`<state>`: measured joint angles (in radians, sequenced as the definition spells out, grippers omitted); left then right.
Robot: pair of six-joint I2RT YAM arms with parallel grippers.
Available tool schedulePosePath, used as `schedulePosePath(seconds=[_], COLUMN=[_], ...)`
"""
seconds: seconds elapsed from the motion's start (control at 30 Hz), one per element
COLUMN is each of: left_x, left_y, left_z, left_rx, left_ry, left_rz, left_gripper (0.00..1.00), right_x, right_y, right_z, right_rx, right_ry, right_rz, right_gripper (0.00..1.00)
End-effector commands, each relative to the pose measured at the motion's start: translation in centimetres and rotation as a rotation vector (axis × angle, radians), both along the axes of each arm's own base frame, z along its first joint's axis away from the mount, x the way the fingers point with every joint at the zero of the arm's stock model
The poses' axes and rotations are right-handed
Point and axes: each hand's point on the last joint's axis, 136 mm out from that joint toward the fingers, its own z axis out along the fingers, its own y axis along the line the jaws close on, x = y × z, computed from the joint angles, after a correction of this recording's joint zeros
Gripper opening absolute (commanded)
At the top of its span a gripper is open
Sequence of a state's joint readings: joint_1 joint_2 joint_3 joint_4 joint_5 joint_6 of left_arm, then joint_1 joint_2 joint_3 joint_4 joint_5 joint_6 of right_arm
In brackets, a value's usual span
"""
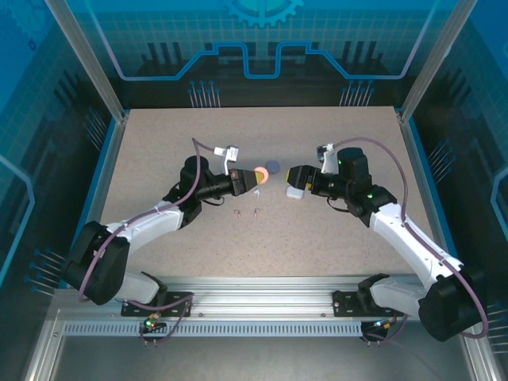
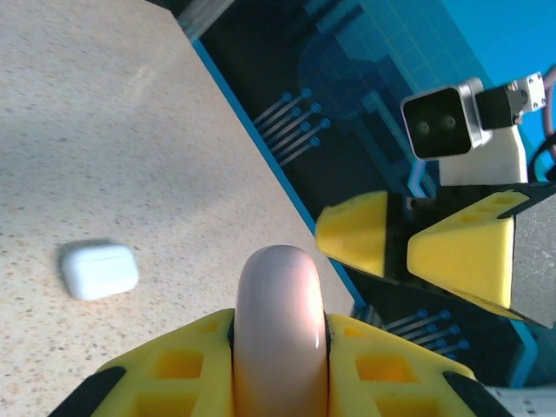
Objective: Insert the wireless bluetooth earbuds into the charging case
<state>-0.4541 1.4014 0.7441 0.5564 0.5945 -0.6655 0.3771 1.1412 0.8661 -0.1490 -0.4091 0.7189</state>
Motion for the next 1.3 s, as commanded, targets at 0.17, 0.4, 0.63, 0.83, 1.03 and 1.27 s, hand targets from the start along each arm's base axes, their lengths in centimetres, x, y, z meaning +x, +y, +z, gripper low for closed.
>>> schedulePosePath(seconds=[0.17,0.4,0.63,0.83,1.03,1.27], left_x=[-2.3,-2.4,-3.4,-4.0,-4.0,-3.5], left_y=[-0.9,-0.9,-0.9,-0.6,-0.5,-0.4], left_z=[2.4,3.3,4.8,5.4,5.1,4.5], left_rx=[-0.011,-0.02,-0.045,-0.053,-0.048,-0.036], left_ry=[-0.043,-0.061,-0.084,-0.101,-0.097,-0.092], left_rz=[-0.16,-0.166,-0.197,-0.201,-0.195,-0.166], left_gripper=[0.0,0.0,0.0,0.0,0.0,0.0], right_x=[-1.4,-0.8,1.2,1.8,1.4,0.1], right_y=[4.3,5.1,3.0,1.4,0.4,0.8], right_z=[1.4,-0.8,-4.3,-5.9,-5.4,0.0], right_rx=[0.023,0.001,-0.012,-0.024,-0.014,0.062], right_ry=[-0.137,-0.088,-0.008,0.043,0.044,-0.047], right_rz=[0.21,0.217,0.111,0.052,0.037,0.044], right_gripper=[0.73,0.7,0.66,0.64,0.63,0.64])
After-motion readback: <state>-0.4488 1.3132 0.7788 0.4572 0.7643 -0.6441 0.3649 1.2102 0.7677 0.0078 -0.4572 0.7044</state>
